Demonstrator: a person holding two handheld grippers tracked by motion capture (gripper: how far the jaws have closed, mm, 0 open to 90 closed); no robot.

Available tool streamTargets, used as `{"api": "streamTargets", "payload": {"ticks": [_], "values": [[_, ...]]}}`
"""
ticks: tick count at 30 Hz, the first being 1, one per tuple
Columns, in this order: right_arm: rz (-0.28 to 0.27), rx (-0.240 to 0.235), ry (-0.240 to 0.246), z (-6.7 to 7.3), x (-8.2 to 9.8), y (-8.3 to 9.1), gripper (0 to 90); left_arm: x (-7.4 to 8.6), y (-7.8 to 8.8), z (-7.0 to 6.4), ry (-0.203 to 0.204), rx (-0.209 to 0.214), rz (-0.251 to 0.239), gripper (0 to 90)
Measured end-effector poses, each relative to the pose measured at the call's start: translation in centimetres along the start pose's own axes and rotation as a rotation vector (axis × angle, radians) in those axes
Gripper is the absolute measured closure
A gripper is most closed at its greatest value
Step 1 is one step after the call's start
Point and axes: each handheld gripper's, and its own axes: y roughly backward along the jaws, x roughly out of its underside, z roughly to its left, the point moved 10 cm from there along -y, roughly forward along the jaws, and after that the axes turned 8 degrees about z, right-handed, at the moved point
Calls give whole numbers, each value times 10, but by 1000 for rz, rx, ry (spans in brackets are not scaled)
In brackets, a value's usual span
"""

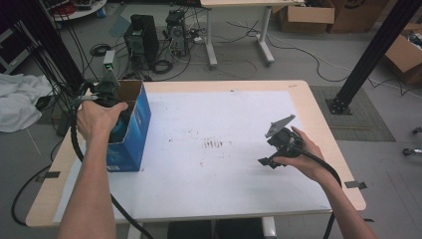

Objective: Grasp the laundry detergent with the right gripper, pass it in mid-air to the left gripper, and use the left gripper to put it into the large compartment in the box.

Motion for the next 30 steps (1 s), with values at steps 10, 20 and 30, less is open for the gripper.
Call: {"api": "streamTargets", "payload": {"ticks": [10, 20, 30], "values": [[3, -3, 4, 3, -2, -1, 191, 4, 0, -1, 1, 2, -6, 375], [9, 0, -5, 2, 2, -1, 191, 4, 0, -2, -3, -2, -7, 374], [11, -3, -8, 2, 2, -3, 190, 4, 0, -2, 1, 2, -7, 370]]}}
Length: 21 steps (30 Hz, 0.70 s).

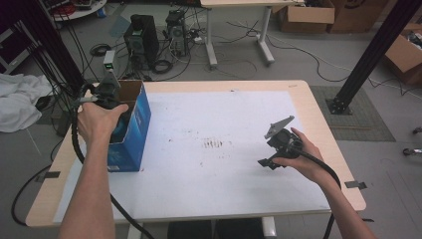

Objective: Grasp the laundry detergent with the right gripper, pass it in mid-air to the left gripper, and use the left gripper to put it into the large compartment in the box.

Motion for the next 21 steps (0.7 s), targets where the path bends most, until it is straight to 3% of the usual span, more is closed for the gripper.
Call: {"api": "streamTargets", "payload": {"ticks": [21], "values": [[9, 4, -5, 0, -1, -1, 190, -2, 5, 0, 0, 1, -16, 333]]}}
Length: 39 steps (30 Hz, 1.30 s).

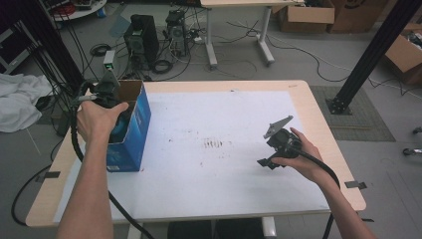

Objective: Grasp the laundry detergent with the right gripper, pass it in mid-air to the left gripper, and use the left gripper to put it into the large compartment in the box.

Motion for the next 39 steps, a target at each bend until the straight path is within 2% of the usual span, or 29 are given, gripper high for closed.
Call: {"api": "streamTargets", "payload": {"ticks": [9, 23, 33, 39], "values": [[-1, 1, 1, 0, -1, 0, 190, -2, 7, -1, 11, 4, -20, 290], [4, 0, -6, 0, 1, 0, 190, -5, 18, -2, -4, -10, -29, 259], [10, -1, 0, 1, 0, -2, 190, -10, 35, -6, -20, -19, -61, 242], [12, -1, 0, 2, -1, -2, 190, -14, 46, -11, -30, -28, -75, 190]]}}
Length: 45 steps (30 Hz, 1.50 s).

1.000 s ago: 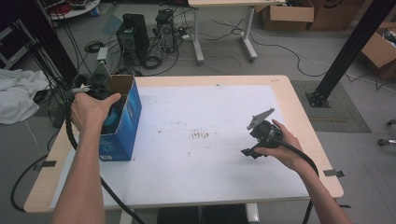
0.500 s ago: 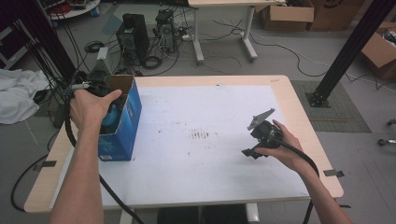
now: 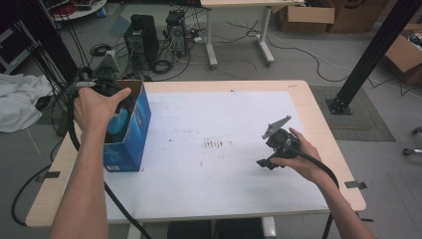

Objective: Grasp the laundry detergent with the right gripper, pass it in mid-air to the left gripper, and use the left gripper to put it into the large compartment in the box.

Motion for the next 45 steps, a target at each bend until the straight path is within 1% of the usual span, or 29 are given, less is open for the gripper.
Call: {"api": "streamTargets", "payload": {"ticks": [1, 5, 6, 9, 10, 11, 13, 16, 17, 18, 19, 21, 22, 23, 24, 25, 27, 28, 29, 31, 32, 33, 34, 35, 36, 41, 42, 43, 45], "values": [[2, -2, 2, 0, 0, 0, 190, -1, 2, -2, 0, 3, 1, 190], [10, 0, 2, 0, 1, -1, 190, -4, 16, -15, -71, 4, 6, 170], [10, 0, 1, 0, 1, -1, 190, -4, 16, -15, -71, 4, 6, 169], [11, 1, 1, 0, 1, 0, 190, -10, 32, -27, -123, 9, -23, 169], [11, 1, 1, 0, 1, 0, 190, -10, 32, -27, -123, 9, -23, 169], [14, 1, 1, 0, 1, 0, 190, -13, 42, -37, -156, 22, -38, 169], [17, 3, 0, -1, 1, 0, 190, -16, 51, -47, -191, 34, -56, 168], [18, 3, -3, -1, 1, 0, 190, -17, 57, -57, -220, 49, -66, 167], [22, 3, -4, -1, 1, 0, 189, -16, 62, -69, -278, 66, -62, 166], [22, 3, -4, -1, 1, 0, 189, -16, 62, -69, -278, 66, -62, 167], [24, 3, -3, 0, 2, 1, 188, -14, 65, -84, -352, 89, -62, 166], [27, 2, -4, 0, 1, 1, 188, -13, 66, -96, -405, 104, -68, 167], [27, 2, -4, 0, 1, 1, 188, -13, 66, -96, -405, 104, -68, 167], [30, 2, -4, 0, 1, 2, 188, -12, 65, -104, -442, 103, -63, 167], [30, 2, -4, 0, 1, 2, 188, -12, 65, -104, -442, 103, -63, 167], [30, 3, -3, 0, 1, 3, 189, -9, 63, -115, -514, 107, -55, 167], [30, 5, -6, -1, 0, 4, 189, -6, 61, -123, -569, 117, -50, 167], [31, 6, -8, -1, 0, 5, 189, -6, 61, -123, -569, 117, -50, 168], [32, 6, -8, -2, 0, 5, 189, -3, 57, -133, -643, 127, -57, 168], [34, 8, -8, -2, -1, 6, 189, -1, 54, -139, -694, 137, -49, 168], [34, 8, -8, -2, -1, 6, 189, -1, 54, -139, -694, 137, -49, 168], [31, 8, -8, -3, -2, 7, 189, 3, 48, -146, -749, 146, -35, 167], [31, 8, -8, -3, -2, 7, 189, 3, 48, -146, -749, 146, -35, 167], [30, 11, -8, -4, -3, 7, 189, 8, 41, -153, -809, 158, -14, 168], [30, 11, -8, -4, -3, 7, 189, 8, 41, -153, -809, 158, -14, 168], [36, 9, -21, -4, -2, 9, 189, 17, 21, -173, -914, 179, 0, 168], [32, 12, -16, -5, -1, 9, 189, 17, 21, -173, -914, 179, 0, 168], [31, 13, -17, -5, -1, 10, 189, 21, 13, -178, -943, 180, 0, 168], [30, 13, -20, -5, 1, 11, 190, 25, 6, -183, -966, 186, 1, 167]]}}
